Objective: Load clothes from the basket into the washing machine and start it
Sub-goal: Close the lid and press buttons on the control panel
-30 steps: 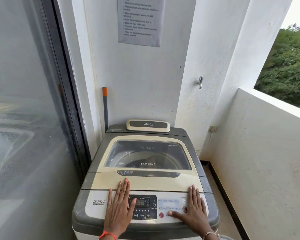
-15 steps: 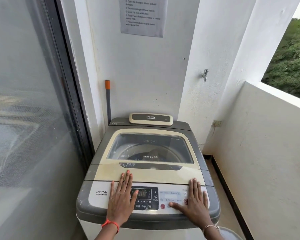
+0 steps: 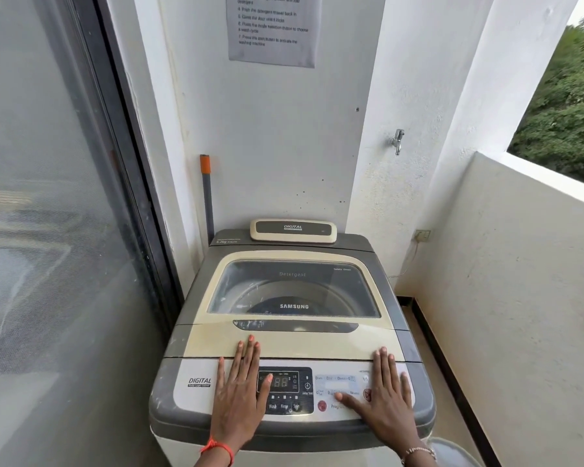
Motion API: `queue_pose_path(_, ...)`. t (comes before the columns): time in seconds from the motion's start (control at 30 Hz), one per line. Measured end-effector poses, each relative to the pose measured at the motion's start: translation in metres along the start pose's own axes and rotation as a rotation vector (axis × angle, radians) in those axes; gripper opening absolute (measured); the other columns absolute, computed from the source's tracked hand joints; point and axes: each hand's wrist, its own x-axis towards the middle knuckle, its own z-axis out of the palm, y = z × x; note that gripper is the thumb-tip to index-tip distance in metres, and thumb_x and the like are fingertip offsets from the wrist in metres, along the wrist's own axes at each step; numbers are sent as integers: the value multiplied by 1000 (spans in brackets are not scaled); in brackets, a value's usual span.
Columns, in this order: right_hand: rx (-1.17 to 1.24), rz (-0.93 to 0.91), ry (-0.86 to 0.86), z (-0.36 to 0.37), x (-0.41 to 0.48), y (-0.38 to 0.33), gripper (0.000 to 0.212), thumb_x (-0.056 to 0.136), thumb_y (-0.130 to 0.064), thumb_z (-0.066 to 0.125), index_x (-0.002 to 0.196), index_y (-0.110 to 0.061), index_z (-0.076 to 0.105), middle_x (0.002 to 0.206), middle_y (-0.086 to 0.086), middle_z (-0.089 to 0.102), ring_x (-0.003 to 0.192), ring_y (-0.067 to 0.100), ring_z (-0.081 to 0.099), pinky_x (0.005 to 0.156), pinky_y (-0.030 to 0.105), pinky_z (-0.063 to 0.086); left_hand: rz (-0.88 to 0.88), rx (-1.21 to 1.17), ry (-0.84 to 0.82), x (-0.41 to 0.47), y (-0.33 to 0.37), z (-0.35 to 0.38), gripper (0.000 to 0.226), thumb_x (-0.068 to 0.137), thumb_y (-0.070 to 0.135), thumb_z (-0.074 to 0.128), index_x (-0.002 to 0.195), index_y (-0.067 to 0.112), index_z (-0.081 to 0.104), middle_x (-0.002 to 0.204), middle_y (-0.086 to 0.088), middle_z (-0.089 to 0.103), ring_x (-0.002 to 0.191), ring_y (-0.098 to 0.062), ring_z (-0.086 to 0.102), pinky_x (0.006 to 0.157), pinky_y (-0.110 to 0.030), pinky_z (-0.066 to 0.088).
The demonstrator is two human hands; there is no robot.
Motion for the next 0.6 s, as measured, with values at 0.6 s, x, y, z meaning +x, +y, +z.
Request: queue_pose_path(0.6, -118, 17, 330, 30, 7, 7, 88, 82, -74, 11, 145, -13, 6, 153, 0, 11, 139, 7, 0, 113, 33, -8, 6, -22, -6, -2, 6, -7, 64, 96, 48, 22, 149, 12, 17, 157, -2, 15, 145, -16, 9, 114, -44, 6)
